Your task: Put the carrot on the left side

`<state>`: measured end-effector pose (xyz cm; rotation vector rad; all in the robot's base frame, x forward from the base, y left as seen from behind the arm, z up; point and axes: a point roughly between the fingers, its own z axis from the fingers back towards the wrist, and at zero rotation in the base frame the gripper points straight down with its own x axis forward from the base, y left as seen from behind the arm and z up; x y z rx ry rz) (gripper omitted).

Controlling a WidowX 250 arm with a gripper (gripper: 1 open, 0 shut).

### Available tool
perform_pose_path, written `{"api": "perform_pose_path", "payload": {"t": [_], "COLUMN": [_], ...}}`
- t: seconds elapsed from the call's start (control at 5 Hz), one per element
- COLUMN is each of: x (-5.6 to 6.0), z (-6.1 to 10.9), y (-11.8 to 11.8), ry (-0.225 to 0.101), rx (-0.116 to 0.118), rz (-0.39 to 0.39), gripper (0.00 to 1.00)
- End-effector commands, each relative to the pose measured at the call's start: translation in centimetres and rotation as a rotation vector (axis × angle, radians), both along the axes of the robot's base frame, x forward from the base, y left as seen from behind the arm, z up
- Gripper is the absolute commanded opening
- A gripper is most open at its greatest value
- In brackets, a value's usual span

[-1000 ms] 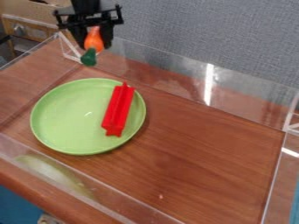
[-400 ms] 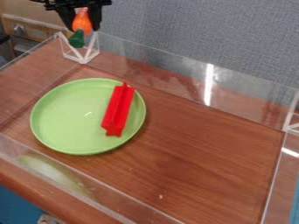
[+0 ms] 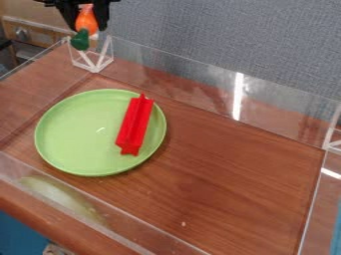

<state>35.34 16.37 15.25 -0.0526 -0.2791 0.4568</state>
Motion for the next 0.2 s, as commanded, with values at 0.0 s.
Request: {"api": "perform_pose_path", "payload": {"t": [0.0], "x": [-0.19], "z": [1.71], "y": [-0.42], "ry": [-0.046], "rx": [0.028], "rz": [-0.029], "gripper": [0.00]}}
